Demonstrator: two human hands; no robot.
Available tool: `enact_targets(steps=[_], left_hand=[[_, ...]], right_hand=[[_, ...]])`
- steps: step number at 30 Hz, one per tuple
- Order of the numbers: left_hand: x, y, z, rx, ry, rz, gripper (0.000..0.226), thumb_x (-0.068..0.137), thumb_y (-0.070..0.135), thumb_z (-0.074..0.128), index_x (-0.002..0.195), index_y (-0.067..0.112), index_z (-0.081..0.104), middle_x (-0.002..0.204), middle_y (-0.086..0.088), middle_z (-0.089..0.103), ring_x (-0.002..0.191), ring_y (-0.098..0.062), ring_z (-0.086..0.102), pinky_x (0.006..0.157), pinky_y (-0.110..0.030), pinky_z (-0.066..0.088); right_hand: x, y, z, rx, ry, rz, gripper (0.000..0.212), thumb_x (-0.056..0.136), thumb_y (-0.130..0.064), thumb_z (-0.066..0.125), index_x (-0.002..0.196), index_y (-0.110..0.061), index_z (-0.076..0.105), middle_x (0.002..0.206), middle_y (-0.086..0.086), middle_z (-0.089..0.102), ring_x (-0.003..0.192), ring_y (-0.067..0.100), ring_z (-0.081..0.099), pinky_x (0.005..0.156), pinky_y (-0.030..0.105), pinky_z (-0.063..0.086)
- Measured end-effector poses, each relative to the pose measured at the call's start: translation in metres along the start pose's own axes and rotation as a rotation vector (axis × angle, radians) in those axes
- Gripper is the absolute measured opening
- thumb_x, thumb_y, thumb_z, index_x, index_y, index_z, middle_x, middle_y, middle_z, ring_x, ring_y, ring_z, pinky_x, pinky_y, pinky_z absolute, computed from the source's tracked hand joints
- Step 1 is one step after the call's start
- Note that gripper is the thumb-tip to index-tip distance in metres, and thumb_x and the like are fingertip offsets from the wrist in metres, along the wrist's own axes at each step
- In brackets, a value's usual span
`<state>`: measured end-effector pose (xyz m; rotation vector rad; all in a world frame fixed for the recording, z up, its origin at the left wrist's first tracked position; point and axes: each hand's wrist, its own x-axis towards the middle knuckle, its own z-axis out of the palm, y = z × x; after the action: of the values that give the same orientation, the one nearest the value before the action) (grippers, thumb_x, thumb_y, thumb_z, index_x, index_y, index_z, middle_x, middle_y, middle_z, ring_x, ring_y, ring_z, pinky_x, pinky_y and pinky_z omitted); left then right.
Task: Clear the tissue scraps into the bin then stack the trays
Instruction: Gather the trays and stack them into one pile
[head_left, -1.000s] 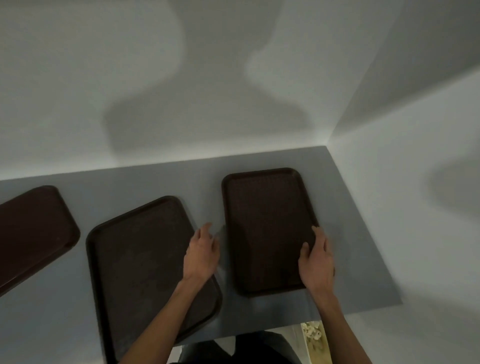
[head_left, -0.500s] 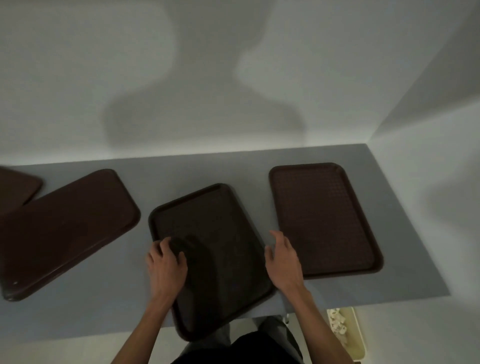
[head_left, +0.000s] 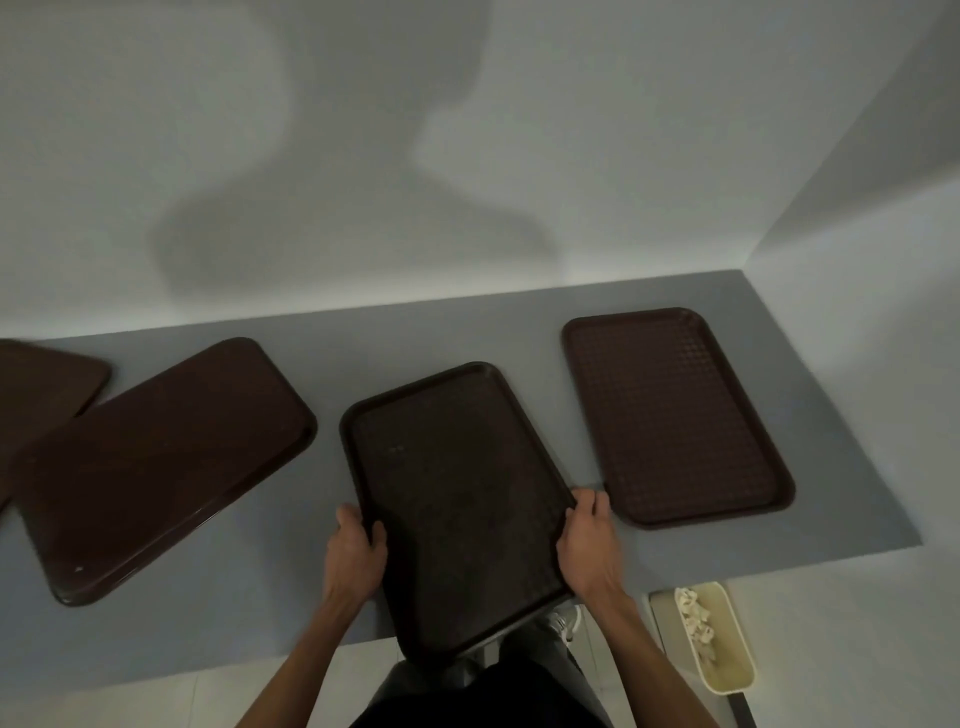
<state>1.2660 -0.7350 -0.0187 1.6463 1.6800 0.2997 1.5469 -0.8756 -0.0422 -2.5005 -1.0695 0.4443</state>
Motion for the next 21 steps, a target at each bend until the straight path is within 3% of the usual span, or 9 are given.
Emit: enact_targets(steps=[2,6,8,11,15,21], left_hand=[[-0.002,0.005,-0.002,-0.04,0.035,0.068,0.01,0.106,0.016,0.05,0.107,0.011,0.042,0.084,-0.009,0.064,0.063,-0.022,0.065,0.056,-0.047,0.059],[0.002,0.024,-0.004,-0.099,0.052,0.148,0.009,0.109,0.022,0.044,0.108,0.015,0.039,0.08,-0.008,0.063,0.057,-0.026,0.066,0.05,-0.051,0.057],[0.008,0.037,-0.004,-0.113,0.05,0.174,0.01,0.109,0.025,0.043,0.107,0.016,0.038,0.08,-0.007,0.064,0.059,-0.025,0.066,0.051,-0.051,0.057],[0.016,0.064,0.001,-0.127,0.046,0.226,0.012,0.109,0.027,0.044,0.107,0.018,0.038,0.082,-0.006,0.064,0.064,-0.026,0.066,0.054,-0.049,0.055],[0.024,0.105,0.016,-0.121,0.023,0.263,0.014,0.109,0.031,0.043,0.112,0.018,0.04,0.092,-0.002,0.065,0.077,-0.027,0.067,0.063,-0.046,0.055],[0.031,0.166,0.061,-0.098,-0.006,0.36,0.016,0.108,0.026,0.049,0.12,0.016,0.044,0.095,0.004,0.064,0.081,-0.024,0.068,0.066,-0.036,0.054]], right_hand=[[-0.005,-0.003,-0.003,0.045,0.013,0.022,0.023,0.104,-0.01,0.049,0.127,-0.011,0.05,0.123,0.011,0.054,0.084,0.035,0.067,0.07,0.043,0.052],[-0.006,0.0,-0.015,0.143,0.049,0.025,0.018,0.106,-0.017,0.048,0.119,-0.024,0.037,0.093,0.008,0.065,0.073,0.036,0.068,0.062,0.046,0.054],[-0.003,0.002,-0.025,0.172,0.103,0.027,0.016,0.107,-0.021,0.048,0.116,-0.026,0.036,0.089,0.01,0.067,0.07,0.035,0.068,0.059,0.045,0.053],[0.005,0.007,-0.048,0.148,0.199,0.035,0.013,0.11,-0.029,0.044,0.119,-0.023,0.038,0.088,0.008,0.066,0.068,0.033,0.067,0.058,0.039,0.048],[0.024,0.028,-0.076,0.098,0.268,0.033,0.025,0.111,-0.038,0.041,0.131,-0.023,0.044,0.094,0.005,0.07,0.073,0.031,0.07,0.059,0.038,0.051],[0.057,0.08,-0.125,0.01,0.322,0.055,0.027,0.11,-0.042,0.047,0.122,-0.019,0.054,0.08,0.012,0.072,0.074,0.04,0.071,0.057,0.037,0.042]])
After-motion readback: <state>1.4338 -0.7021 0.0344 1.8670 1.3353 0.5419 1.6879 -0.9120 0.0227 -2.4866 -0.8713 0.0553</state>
